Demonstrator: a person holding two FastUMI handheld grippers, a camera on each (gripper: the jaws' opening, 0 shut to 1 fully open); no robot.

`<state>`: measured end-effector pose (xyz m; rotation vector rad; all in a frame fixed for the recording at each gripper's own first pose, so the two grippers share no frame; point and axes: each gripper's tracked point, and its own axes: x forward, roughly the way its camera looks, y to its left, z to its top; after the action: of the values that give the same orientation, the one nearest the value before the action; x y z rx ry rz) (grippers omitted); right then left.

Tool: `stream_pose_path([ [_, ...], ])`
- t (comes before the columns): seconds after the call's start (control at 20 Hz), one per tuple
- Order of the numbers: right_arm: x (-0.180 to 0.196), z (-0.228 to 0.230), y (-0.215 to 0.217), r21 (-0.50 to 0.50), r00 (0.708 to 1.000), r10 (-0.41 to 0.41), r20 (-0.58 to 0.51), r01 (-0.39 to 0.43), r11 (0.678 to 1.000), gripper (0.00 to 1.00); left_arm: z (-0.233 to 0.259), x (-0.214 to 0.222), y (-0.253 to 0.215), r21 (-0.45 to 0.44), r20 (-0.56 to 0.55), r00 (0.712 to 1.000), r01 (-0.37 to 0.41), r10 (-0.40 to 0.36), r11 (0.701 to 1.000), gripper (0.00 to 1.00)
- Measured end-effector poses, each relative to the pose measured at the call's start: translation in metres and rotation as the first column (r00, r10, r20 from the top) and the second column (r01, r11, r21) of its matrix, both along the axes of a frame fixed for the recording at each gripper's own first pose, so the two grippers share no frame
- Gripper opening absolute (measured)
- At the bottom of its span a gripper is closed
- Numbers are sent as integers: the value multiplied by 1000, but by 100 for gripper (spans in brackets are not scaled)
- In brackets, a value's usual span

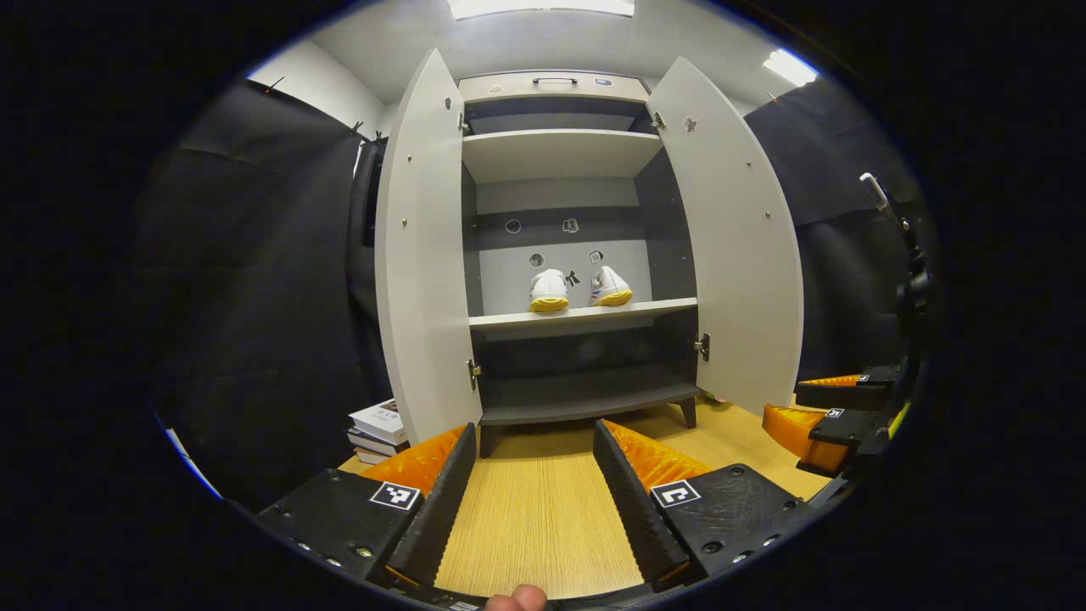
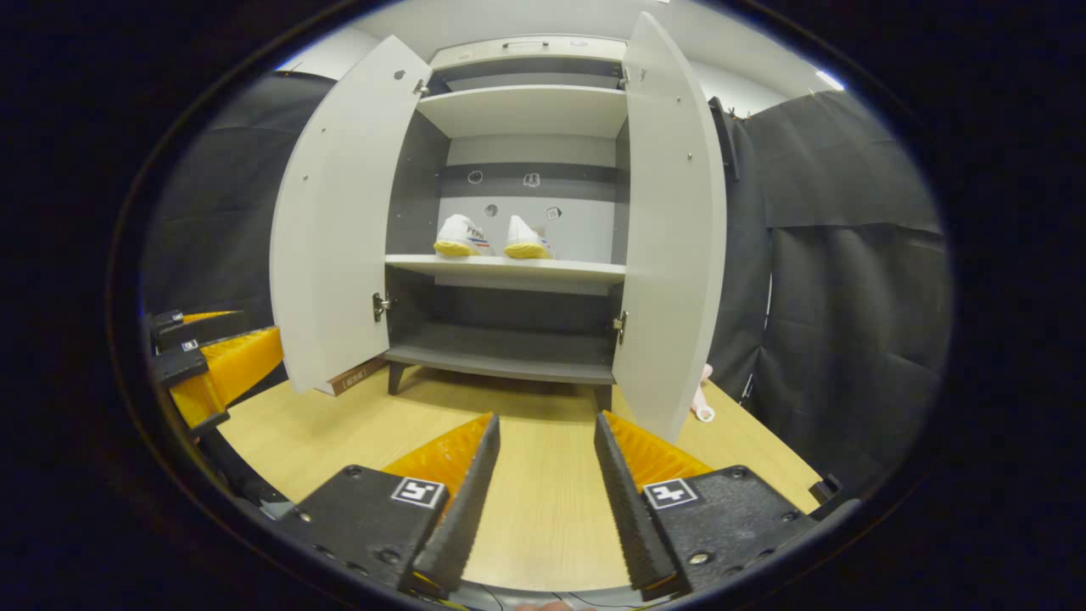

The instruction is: Grab one shoe with the right hand and put it into the shoe cabinet, grab the other shoe with the left hand and put it into the shoe cabinet; then close the right door with the right hand and the left door with the left hand.

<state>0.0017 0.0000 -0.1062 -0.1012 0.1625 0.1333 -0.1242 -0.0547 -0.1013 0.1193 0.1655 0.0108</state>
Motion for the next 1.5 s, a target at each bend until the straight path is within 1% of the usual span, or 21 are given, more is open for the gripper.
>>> stream_pose_path([
  [0.1,0,4,-1,11,1000,-2,7,2,1000,84,2,-1,-1,-5,6,1000,2,-2,1000,83],
  [0.15,-1,9,-1,15,1000,-3,11,3,1000,86,2,-1,0,-6,5,1000,-1,1,1000,83],
  [0.3,-4,29,-7,26,999,-10,38,9,1000,89,-2,-1,4,-10,-6,1000,-12,12,1000,83],
  [0.55,-7,90,-21,73,992,-31,120,23,997,89,-5,2,5,-19,-18,1000,-15,14,1000,84],
  [0.6,-5,103,-29,83,990,-47,134,36,996,93,-5,3,3,-18,-19,1000,-12,11,1000,83],
  [0.7,-3,132,-46,106,982,-82,168,65,992,96,-6,4,-2,-18,-19,1000,5,-6,1000,83],
  [0.85,9,171,-84,143,965,-157,211,128,981,97,-8,6,-9,-17,-23,999,25,-26,1000,84],
  [0.9,15,182,-100,152,957,-189,221,157,976,96,-10,6,-10,-18,-29,999,31,-32,999,83],
  [1.0,30,203,-132,172,938,-254,236,217,961,97,-14,6,-14,-21,-44,998,43,-44,999,84],
  [1.1,42,220,-156,194,925,-290,245,246,950,97,-16,6,-15,-17,-50,997,51,-52,999,84],
  [1.2,56,232,-175,194,915,-316,249,273,942,97,-18,7,-15,-12,-55,997,54,-54,998,84],
  [1.3,68,243,-185,193,908,-335,252,292,937,97,-18,7,-14,-6,-54,997,53,-54,999,84],
  [1.4,82,251,-187,184,907,-334,259,293,938,96,-18,8,-15,-2,-54,997,53,-54,999,83],
  [1.5,96,261,-183,169,911,-319,261,282,944,97,-18,8,-15,-1,-53,997,52,-52,999,83],
])
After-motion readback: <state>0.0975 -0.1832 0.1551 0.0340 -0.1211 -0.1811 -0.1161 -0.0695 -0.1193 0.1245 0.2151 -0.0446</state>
